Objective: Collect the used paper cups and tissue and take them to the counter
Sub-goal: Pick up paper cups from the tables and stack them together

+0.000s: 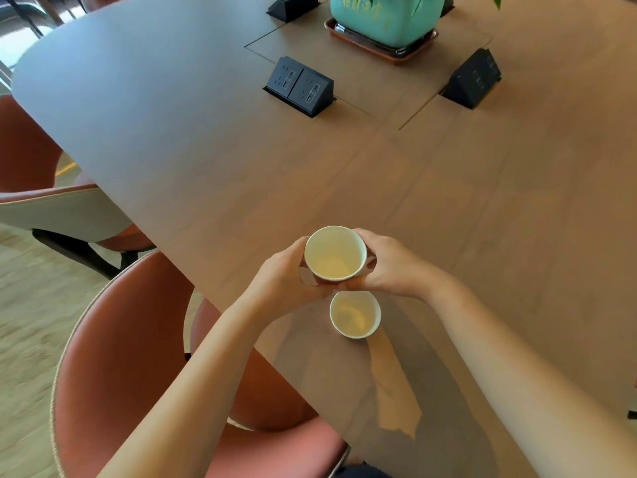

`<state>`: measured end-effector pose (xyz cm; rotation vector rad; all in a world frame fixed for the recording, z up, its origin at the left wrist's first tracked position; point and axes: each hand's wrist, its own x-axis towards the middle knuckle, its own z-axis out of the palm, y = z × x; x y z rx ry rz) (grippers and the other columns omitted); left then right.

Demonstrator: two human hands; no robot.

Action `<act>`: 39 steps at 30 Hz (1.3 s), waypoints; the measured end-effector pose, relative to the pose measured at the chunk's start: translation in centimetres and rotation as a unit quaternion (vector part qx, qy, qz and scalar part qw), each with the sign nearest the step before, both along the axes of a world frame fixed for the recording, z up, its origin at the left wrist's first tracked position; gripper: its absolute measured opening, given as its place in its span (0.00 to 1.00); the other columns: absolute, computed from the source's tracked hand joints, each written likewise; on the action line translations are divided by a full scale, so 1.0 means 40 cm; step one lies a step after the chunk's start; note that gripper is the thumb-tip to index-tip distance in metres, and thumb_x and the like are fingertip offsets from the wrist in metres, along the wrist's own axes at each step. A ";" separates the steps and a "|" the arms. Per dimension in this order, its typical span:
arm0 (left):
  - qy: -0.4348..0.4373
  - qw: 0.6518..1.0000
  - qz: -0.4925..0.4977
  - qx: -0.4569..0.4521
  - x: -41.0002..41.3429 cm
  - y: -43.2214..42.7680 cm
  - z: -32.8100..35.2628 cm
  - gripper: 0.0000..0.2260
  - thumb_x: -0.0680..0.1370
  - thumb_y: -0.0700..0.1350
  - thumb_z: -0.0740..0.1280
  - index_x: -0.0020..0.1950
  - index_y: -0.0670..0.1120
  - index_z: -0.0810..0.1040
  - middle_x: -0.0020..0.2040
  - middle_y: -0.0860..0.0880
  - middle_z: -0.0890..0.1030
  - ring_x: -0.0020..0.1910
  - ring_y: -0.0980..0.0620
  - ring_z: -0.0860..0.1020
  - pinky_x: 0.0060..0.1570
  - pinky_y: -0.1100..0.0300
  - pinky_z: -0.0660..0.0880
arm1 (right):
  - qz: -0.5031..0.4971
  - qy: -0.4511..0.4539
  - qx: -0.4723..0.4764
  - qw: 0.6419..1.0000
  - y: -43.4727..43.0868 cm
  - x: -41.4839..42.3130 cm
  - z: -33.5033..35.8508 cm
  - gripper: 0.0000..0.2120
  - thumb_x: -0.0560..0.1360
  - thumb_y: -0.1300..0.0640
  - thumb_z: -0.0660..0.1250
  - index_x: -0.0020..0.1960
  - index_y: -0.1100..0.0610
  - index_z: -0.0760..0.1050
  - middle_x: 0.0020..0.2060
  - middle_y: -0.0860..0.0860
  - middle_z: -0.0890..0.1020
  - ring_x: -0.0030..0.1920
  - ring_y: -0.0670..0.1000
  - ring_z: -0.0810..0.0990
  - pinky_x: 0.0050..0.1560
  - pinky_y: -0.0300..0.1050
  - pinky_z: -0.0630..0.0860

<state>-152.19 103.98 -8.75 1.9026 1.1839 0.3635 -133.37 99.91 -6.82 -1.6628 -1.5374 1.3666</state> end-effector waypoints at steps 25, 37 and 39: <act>0.046 0.997 -0.055 -0.018 0.038 -0.124 -0.064 0.31 0.63 0.51 0.76 0.64 0.54 0.69 0.53 0.63 0.71 0.58 0.58 0.68 0.51 0.65 0.63 | -0.039 -0.046 0.009 0.998 -0.162 0.021 -0.112 0.33 0.61 0.50 0.78 0.62 0.41 0.68 0.56 0.38 0.77 0.56 0.38 0.74 0.49 0.21 0.67; 0.019 0.998 -0.021 -0.062 0.035 -0.124 -0.098 0.30 0.62 0.53 0.75 0.61 0.58 0.69 0.51 0.66 0.71 0.53 0.62 0.71 0.45 0.74 0.64 | -0.045 -0.021 0.001 0.999 -0.163 0.018 -0.139 0.36 0.62 0.52 0.78 0.66 0.47 0.67 0.61 0.44 0.76 0.61 0.42 0.73 0.62 0.39 0.70; 0.020 0.998 -0.024 -0.062 0.036 -0.123 -0.103 0.30 0.62 0.53 0.75 0.62 0.57 0.69 0.52 0.65 0.72 0.54 0.61 0.71 0.47 0.71 0.65 | -0.049 -0.020 0.001 0.999 -0.164 0.018 -0.144 0.37 0.62 0.52 0.79 0.67 0.47 0.67 0.61 0.43 0.76 0.62 0.42 0.73 0.63 0.39 0.70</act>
